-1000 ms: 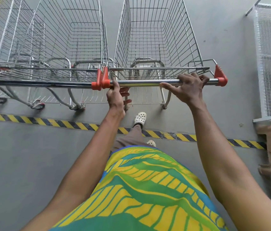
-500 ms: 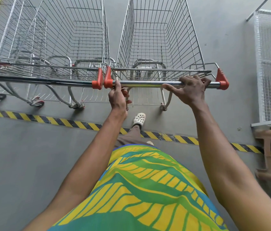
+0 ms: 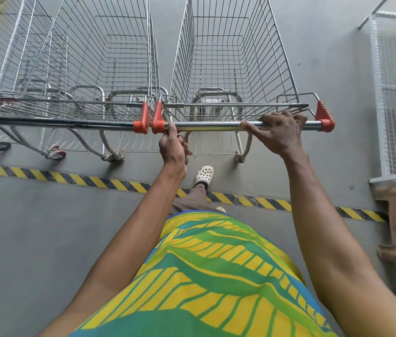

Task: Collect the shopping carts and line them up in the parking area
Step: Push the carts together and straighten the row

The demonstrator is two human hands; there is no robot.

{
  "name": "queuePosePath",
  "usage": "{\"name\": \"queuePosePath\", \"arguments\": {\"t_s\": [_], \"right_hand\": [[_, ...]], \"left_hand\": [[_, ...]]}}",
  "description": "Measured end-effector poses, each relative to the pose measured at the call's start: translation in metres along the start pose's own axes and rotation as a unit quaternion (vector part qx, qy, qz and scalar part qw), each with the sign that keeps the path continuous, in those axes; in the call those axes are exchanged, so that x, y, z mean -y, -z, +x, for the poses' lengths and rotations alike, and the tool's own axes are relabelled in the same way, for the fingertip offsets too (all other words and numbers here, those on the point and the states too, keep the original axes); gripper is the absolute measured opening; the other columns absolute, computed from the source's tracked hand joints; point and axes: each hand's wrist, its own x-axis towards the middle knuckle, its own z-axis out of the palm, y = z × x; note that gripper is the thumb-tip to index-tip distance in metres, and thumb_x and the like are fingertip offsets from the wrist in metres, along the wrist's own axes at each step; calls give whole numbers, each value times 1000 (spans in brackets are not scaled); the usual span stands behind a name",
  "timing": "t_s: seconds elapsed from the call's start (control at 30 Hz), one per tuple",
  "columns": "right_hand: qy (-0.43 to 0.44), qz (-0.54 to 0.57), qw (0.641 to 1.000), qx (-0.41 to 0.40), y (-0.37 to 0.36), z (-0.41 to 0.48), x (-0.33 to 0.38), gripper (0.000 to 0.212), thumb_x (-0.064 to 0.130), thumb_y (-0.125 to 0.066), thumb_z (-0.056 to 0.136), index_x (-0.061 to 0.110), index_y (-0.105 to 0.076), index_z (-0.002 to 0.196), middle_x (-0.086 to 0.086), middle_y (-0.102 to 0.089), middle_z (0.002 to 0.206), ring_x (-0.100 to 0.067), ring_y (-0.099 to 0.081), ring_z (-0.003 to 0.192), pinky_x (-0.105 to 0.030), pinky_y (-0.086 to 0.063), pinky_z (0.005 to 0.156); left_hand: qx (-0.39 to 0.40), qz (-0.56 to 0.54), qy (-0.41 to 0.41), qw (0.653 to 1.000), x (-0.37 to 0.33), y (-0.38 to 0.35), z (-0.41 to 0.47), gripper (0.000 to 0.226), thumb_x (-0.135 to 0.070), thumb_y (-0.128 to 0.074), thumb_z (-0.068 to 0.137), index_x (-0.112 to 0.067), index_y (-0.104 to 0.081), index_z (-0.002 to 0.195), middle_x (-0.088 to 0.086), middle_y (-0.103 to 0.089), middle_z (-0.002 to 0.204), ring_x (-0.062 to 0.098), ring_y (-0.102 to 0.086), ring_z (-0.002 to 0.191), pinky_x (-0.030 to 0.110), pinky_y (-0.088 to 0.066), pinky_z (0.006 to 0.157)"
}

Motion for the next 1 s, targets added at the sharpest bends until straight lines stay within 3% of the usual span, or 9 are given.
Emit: {"name": "queuePosePath", "arguments": {"t_s": [0.2,0.3,0.4,0.5,0.6,0.67,0.73,0.9,1.0], "right_hand": [[-6,-15,1000,9,2,-2,0,83,98,-28,79,25,-68,76,9,-63,81,-21,-50,99,-45,-23,86],[-16,-11,1000,20,6,-1,5,84,97,-25,82,31,-76,86,10,-67,90,-19,-52,104,-48,-25,91],[-14,-13,1000,13,10,0,13,79,95,-26,85,39,-79,99,13,-71,106,-18,-52,113,-46,-21,94],[-15,2,1000,0,11,-1,18,75,93,-27,86,42,-75,110,14,-70,119,-16,-50,123,-49,-20,103],[-17,17,1000,-14,13,-2,21,74,91,-29,87,39,-73,117,12,-68,123,-15,-50,126,-49,-18,107],[-20,19,999,-23,14,-3,19,73,89,-30,88,37,-72,117,11,-67,122,-16,-50,125,-44,-16,104],[-29,22,999,-30,12,-6,15,71,87,-30,90,37,-72,116,10,-66,122,-15,-50,124,-42,-16,100],[-40,31,998,-35,7,-13,1,64,81,-34,94,35,-72,115,7,-64,120,-17,-51,120,-37,-17,94],[-35,30,999,-25,0,-14,-6,65,82,-34,93,34,-74,113,8,-65,118,-16,-50,117,-41,-20,97]], "left_hand": [[-1,2,-3,1000,6,2,3,40,-50,-49,103,-19,-52,80,-11,-43,50,10,-41,42,29,-33,51],[-25,13,5,1000,3,2,2,40,-52,-49,103,-17,-54,84,-8,-44,55,11,-40,46,29,-37,49],[-95,122,-93,984,8,1,-11,36,-51,-47,101,-16,-54,91,-4,-53,73,15,-49,62,31,-41,60],[-44,281,-316,905,14,-5,-27,25,-40,-50,101,-19,-56,91,0,-61,82,19,-56,78,33,-42,67],[2,404,-490,772,11,-18,-16,20,-33,-54,98,-14,-62,96,4,-62,90,25,-54,90,37,-45,77],[9,497,-539,680,10,-25,-2,27,-37,-55,95,-14,-65,105,7,-62,100,26,-52,97,40,-42,85],[20,560,-544,625,13,-27,11,37,-45,-53,95,-16,-66,114,8,-61,108,26,-52,102,40,-38,89],[40,577,-540,611,19,-24,23,42,-49,-49,98,-17,-68,117,8,-67,107,27,-57,101,43,-36,100],[35,581,-548,600,22,-22,23,42,-50,-48,99,-18,-68,118,6,-67,106,26,-58,100,41,-36,100]]}}
